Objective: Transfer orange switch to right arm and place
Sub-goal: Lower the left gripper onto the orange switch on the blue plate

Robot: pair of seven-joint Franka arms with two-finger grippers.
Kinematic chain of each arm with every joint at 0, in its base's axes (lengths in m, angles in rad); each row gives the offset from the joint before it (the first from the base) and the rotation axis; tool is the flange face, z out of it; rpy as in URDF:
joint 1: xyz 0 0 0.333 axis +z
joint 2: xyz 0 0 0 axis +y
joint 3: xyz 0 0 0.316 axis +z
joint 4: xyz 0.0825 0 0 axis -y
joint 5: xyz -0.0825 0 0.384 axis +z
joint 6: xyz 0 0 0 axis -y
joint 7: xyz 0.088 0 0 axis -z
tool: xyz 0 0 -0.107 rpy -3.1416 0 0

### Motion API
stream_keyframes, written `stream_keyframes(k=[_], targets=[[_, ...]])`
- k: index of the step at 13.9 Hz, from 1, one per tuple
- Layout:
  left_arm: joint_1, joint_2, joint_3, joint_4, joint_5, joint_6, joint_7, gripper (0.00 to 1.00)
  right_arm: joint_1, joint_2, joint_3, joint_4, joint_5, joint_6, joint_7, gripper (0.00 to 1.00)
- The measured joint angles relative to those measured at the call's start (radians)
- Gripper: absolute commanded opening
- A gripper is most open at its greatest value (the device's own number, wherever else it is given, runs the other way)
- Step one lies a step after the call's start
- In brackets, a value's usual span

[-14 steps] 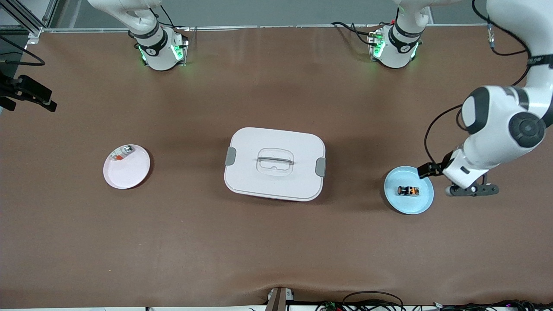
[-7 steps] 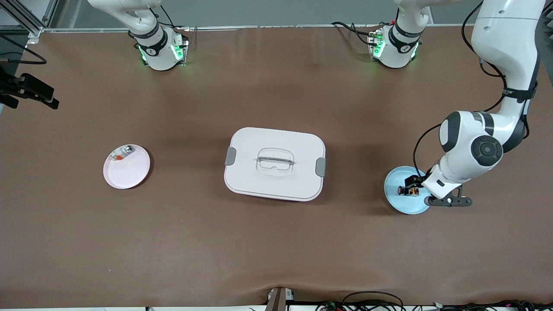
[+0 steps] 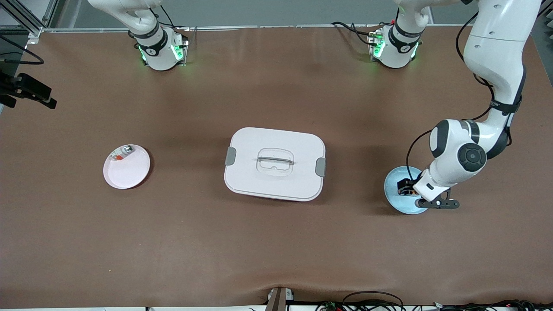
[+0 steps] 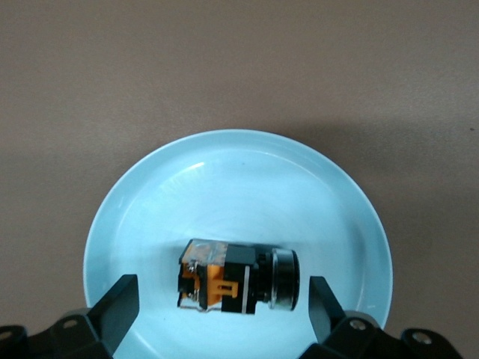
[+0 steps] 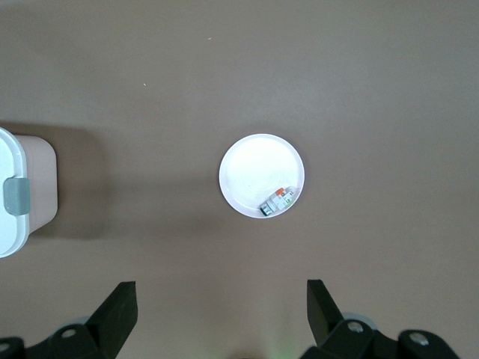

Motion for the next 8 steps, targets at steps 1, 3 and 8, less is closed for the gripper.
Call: stream_keyframes(k=[1, 3, 8], targets=[[0.000, 0.009, 0.000, 0.000, 0.000, 0.010, 0.000, 1.00, 0.000, 0.000, -0.002, 0.000, 0.000, 0.000, 0.000, 1.00], [0.000, 0.024, 0.000, 0.000, 0.000, 0.024, 0.000, 1.00, 0.000, 0.002, -0.002, 0.000, 0.000, 0.004, 0.000, 1.00], [0.000, 0.046, -0.001, 0.000, 0.000, 0.028, 0.000, 0.14, 0.000, 0.009, -0.003, 0.000, 0.000, 0.029, 0.000, 1.00]])
